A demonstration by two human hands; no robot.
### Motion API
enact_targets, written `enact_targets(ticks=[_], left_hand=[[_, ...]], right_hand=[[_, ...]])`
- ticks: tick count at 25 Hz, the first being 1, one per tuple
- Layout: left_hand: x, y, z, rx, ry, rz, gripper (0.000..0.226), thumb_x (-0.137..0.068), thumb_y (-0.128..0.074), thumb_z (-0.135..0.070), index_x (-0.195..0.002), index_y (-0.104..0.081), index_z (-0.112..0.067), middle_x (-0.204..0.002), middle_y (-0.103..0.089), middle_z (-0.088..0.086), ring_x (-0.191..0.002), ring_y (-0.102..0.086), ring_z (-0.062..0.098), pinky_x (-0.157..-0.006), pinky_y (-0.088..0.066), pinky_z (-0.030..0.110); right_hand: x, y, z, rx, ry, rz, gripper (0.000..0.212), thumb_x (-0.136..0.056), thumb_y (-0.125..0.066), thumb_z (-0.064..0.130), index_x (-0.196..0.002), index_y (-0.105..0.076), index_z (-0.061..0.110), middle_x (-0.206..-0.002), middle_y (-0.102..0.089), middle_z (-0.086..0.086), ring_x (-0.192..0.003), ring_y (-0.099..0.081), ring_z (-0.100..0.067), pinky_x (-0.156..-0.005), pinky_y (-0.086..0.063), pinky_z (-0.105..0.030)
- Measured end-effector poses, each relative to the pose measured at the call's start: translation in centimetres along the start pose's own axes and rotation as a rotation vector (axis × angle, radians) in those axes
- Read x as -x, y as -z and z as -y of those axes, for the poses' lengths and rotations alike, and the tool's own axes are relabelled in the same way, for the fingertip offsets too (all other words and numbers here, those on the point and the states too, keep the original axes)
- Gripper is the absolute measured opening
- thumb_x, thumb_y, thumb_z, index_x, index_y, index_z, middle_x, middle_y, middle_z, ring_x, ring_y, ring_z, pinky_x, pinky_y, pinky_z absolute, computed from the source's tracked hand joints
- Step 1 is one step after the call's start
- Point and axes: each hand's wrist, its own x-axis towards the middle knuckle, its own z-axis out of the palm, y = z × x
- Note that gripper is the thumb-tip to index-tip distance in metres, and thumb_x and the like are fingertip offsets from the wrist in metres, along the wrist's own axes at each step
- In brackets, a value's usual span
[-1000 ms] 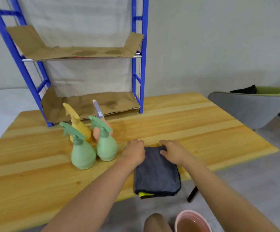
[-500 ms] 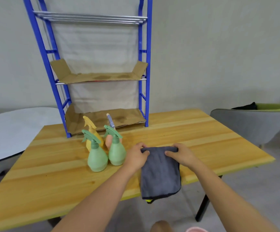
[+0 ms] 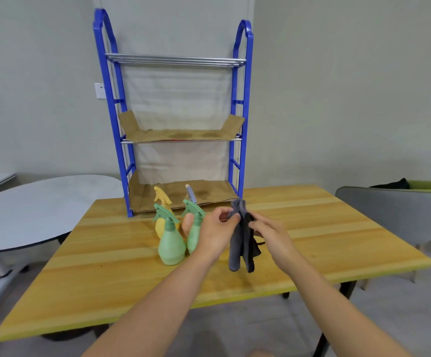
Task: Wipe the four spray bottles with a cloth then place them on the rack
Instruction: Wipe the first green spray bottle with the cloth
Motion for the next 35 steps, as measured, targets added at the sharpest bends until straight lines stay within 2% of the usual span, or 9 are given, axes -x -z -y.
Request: enact_targets(ticks=[4,8,11,16,20,24,28,31,35], left_hand=[[-0.2,2.7,-0.5,0.273,0.127,0.086,0.018,-0.098,-0.055,-0.002,-0.106,-0.071,-0.002,-0.109,-0.073,0.025,-0.089,-0.073,0.020,-0.084,-0.062,0.037],[-0.4,4.8,0.3,0.203,0.116,0.110,0.016,-0.093,-0.069,-0.015,-0.106,-0.074,-0.007,-0.107,-0.074,0.019,-0.100,-0.073,0.028,-0.086,-0.062,0.044],[-0.3,5.8,0.8,0.196,0.138,0.080,0.016,-0.096,-0.061,0.001,-0.107,-0.071,-0.005,-0.102,-0.074,0.016,-0.100,-0.074,0.031,-0.091,-0.061,0.049],[-0.7,6.9,1.1,0.177,0.150,0.090,0.016,-0.093,-0.065,0.003,-0.106,-0.070,-0.006,-0.108,-0.072,0.018,-0.102,-0.073,0.032,-0.089,-0.062,0.048],[-0.9,7.3,1.2,0.263,0.182,0.141,0.014,-0.095,-0.066,0.001,-0.106,-0.070,-0.005,-0.103,-0.070,0.015,-0.090,-0.073,0.023,-0.074,-0.062,0.035],[-1.6,8.4,1.2,0.263,0.218,0.286,0.016,-0.100,-0.058,-0.009,-0.107,-0.071,-0.003,-0.102,-0.075,0.016,-0.097,-0.073,0.029,-0.091,-0.060,0.041],[-5.1,10.6,-1.1,-0.479,-0.161,0.195,0.021,-0.099,-0.056,-0.015,-0.101,-0.077,-0.018,-0.098,-0.078,-0.002,-0.091,-0.073,0.018,-0.082,-0.058,0.028],[-9.3,11.5,-2.8,-1.053,-0.417,0.314,0.029,-0.101,-0.056,-0.016,-0.125,-0.070,-0.020,-0.127,-0.069,-0.003,-0.117,-0.061,0.014,-0.096,-0.047,0.028],[-12.9,10.9,-1.8,-1.394,-0.283,0.631,0.041,-0.102,-0.059,-0.020,-0.144,-0.058,-0.022,-0.141,-0.062,0.003,-0.129,-0.055,0.024,-0.095,-0.042,0.031]], right_hand=[[0.3,-1.8,-1.0,0.103,0.127,0.048,0.038,-0.099,-0.051,0.008,-0.124,-0.065,0.033,-0.138,-0.044,0.008,-0.122,-0.045,0.008,-0.095,-0.039,-0.008],[0.1,-3.8,-2.7,0.245,0.259,0.071,0.044,-0.095,-0.062,0.022,-0.135,-0.054,0.039,-0.147,-0.038,0.013,-0.130,-0.036,0.013,-0.100,-0.038,-0.010],[0.5,-5.5,-3.9,0.286,0.294,0.028,0.051,-0.092,-0.066,0.033,-0.139,-0.049,0.039,-0.143,-0.044,0.020,-0.131,-0.039,0.006,-0.104,-0.039,-0.019],[0.6,-8.0,-5.4,0.190,0.327,-0.156,0.044,-0.082,-0.078,0.025,-0.116,-0.053,0.036,-0.124,-0.055,0.016,-0.116,-0.054,-0.004,-0.090,-0.053,-0.031],[0.0,-8.5,-5.8,0.221,0.364,-0.152,0.042,-0.080,-0.080,0.024,-0.108,-0.050,0.033,-0.111,-0.055,0.015,-0.107,-0.056,-0.009,-0.082,-0.049,-0.019],[-0.9,-8.4,-6.7,0.213,0.356,-0.182,0.042,-0.081,-0.078,0.012,-0.103,-0.052,0.037,-0.101,-0.060,0.013,-0.097,-0.060,-0.012,-0.077,-0.047,-0.019],[-1.9,-7.2,-7.2,0.351,0.397,-0.178,0.036,-0.082,-0.077,0.009,-0.107,-0.062,0.030,-0.110,-0.057,0.011,-0.102,-0.054,-0.001,-0.080,-0.041,-0.010],[-2.7,-5.7,-6.9,0.490,0.464,-0.118,0.029,-0.083,-0.076,0.009,-0.109,-0.066,0.018,-0.121,-0.047,0.005,-0.104,-0.050,0.009,-0.082,-0.037,-0.002],[-3.6,-4.9,-7.7,0.674,0.555,0.048,0.029,-0.088,-0.070,0.008,-0.115,-0.063,0.016,-0.132,-0.041,0.006,-0.097,-0.056,-0.007,-0.077,-0.048,-0.016]])
